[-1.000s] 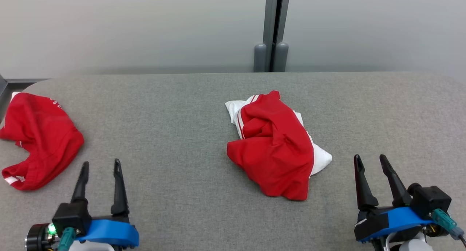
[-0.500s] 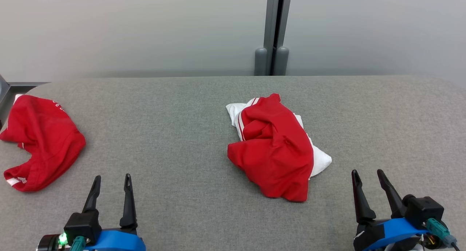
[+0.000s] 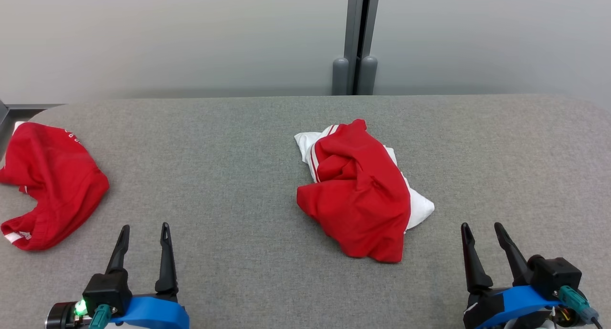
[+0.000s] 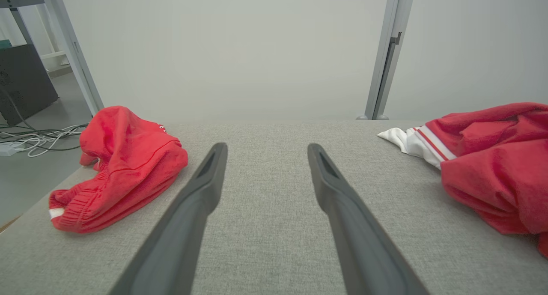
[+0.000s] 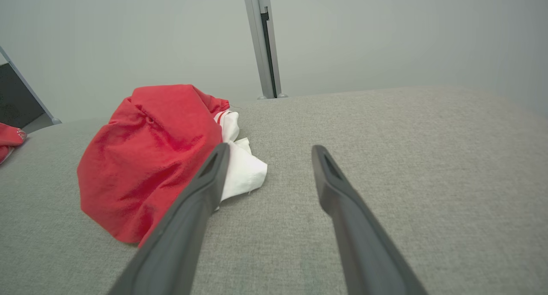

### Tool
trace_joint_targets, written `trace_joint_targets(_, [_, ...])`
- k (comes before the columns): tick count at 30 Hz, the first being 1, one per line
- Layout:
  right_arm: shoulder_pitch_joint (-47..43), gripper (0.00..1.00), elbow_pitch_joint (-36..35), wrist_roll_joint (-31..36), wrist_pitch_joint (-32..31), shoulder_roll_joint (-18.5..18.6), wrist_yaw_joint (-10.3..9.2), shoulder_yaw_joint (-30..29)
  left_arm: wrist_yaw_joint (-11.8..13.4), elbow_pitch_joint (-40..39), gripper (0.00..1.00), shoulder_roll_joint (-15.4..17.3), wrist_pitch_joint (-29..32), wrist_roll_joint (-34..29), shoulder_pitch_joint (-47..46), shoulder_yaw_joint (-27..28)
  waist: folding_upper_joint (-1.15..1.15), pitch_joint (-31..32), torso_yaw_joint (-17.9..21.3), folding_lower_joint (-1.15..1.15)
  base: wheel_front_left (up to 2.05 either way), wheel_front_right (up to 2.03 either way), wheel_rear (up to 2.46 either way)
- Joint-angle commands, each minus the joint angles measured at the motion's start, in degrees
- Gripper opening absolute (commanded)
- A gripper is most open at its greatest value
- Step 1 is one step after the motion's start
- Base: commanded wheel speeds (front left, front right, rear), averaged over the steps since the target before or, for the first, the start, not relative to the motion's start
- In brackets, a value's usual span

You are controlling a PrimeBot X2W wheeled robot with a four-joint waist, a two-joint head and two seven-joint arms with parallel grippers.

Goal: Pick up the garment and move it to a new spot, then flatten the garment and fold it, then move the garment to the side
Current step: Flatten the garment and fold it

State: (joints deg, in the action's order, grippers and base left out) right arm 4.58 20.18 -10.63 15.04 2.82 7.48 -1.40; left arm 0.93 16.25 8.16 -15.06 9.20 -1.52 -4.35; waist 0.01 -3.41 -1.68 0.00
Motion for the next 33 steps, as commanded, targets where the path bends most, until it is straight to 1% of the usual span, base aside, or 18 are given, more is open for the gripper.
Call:
trace_joint_targets(1, [0.73,1.00,0.14,-0.25,0.21,0.13,0.03,-0.09,-0.29,0.09,1.00,-0.15,-0.16,-0.36,-0.91,0.25,-0.01,-0.01,0.01,0.00,0.00,0.00,0.00])
trace_joint_targets(22, [1.65,1.00,0.86,-0.57,0.22,0.13,0.03,0.60,-1.42,0.66,1.00,-1.15,-0.17,-1.73,-0.77,2.20,-0.01,0.66,-0.18,0.00,0.00,0.00,0.00])
trace_joint_targets(25, [4.12,1.00,1.24,0.73,0.22,0.14,0.03,1.24,-1.49,0.69,1.00,-1.30,-0.17,-1.84,-1.02,2.40,-0.01,0.47,-0.37,0.00,0.00,0.00,0.00])
trace_joint_targets(28, [8.55,1.00,1.82,2.29,0.22,0.13,0.03,1.66,-1.67,0.51,1.00,-1.46,-0.17,-1.95,-1.67,2.52,-0.01,-0.14,-0.65,0.00,0.00,0.00,0.00])
trace_joint_targets(33, [18.40,1.00,6.73,4.52,-0.40,0.81,0.03,2.30,-1.90,-0.03,1.00,-1.84,-0.17,-2.36,-2.89,2.25,-0.01,-1.98,-1.49,0.00,0.00,0.00,0.00])
